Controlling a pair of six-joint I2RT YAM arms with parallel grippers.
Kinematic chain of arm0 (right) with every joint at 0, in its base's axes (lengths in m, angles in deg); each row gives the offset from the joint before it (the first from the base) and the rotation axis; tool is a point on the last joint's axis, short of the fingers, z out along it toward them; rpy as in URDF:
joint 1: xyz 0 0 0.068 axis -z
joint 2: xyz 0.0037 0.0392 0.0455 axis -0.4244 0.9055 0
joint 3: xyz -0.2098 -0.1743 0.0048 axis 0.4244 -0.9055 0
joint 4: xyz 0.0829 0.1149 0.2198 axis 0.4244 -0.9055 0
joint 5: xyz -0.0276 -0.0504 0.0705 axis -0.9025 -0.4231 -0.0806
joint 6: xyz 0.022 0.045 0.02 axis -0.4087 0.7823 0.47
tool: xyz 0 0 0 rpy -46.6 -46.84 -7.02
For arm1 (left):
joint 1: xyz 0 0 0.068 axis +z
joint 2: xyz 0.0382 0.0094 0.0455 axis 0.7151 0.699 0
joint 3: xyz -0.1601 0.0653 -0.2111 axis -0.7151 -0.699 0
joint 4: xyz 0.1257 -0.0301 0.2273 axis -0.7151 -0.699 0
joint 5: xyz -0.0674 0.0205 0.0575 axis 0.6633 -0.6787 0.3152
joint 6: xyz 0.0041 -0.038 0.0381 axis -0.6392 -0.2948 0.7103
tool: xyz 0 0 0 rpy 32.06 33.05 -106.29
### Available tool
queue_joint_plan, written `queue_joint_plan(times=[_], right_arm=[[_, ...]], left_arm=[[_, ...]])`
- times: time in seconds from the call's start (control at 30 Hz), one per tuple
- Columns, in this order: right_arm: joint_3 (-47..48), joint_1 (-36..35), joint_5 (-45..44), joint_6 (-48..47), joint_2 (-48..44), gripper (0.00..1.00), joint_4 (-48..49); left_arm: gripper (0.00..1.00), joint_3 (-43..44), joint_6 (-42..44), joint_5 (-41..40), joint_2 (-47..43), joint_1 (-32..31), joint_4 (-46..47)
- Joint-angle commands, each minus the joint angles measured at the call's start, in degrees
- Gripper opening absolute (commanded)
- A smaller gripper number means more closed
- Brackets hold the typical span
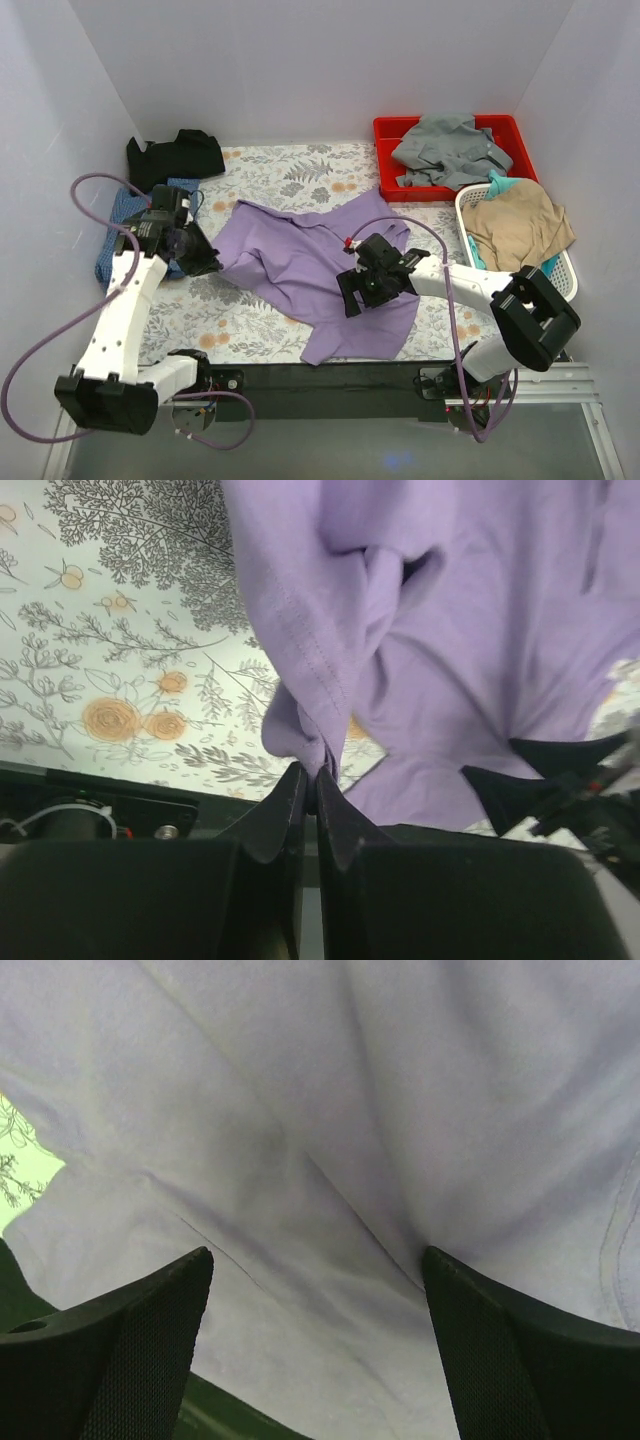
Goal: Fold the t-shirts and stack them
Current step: Flatten the tshirt out
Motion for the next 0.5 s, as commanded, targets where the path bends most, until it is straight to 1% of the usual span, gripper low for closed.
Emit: queue_joint_plan(times=[0.0, 0.1, 0.13, 0.17, 0.27, 0.3, 0.33, 0.37, 0.43, 0.47], right_arm=[[-2.19, -1.42, 2.53, 2.25, -0.7, 0.91, -12.0], [-1.22, -1.68, 0.34, 1.81, -2.54, 0.91, -15.61], [-1.48, -1.68, -2.37, 2.24, -2.81, 0.92, -16.31], [-2.18, -1.68, -3.87, 3.81, -3.16, 0.93, -17.97], [-3.85, -1.68, -9.76, 7.42, -4.13, 0.93, -18.6], [-4.03, -1.68, -11.43, 10.13, -4.83, 0.93, -18.34], [-3.51, -1.68, -14.06, 10.76, -6.66, 0.93, -18.08], [-2.81, -1.68, -15.13, 10.77, -7.81, 0.93, -17.81], [0.17, -1.68, -18.46, 10.51, -11.15, 0.95, -17.28], [1.14, -1.68, -19.18, 9.9, -12.12, 0.95, -17.02]], left_arm=[[0.0, 4.65, -8.96, -0.27, -11.88, -0.02, -8.96], [0.0, 7.2, -11.95, -0.79, -12.95, -0.02, -8.87], [0.0, 7.47, -11.96, -1.06, -12.78, -0.02, -8.96], [0.0, 7.73, -12.04, -1.58, -12.6, -0.11, -8.96], [0.0, 6.34, -11.43, -1.06, -11.81, -0.02, -8.61], [0.0, 5.72, -10.99, -0.71, -11.37, -0.02, -8.69], [0.25, 5.19, -10.56, -0.01, -10.76, -0.02, -8.69], [0.45, 3.45, -10.29, 0.78, -9.97, -0.02, -8.69], [0.61, 2.47, -10.11, 1.83, -9.18, -0.02, -8.69], [0.86, 2.72, -9.15, 1.93, -8.82, -0.02, -8.61]])
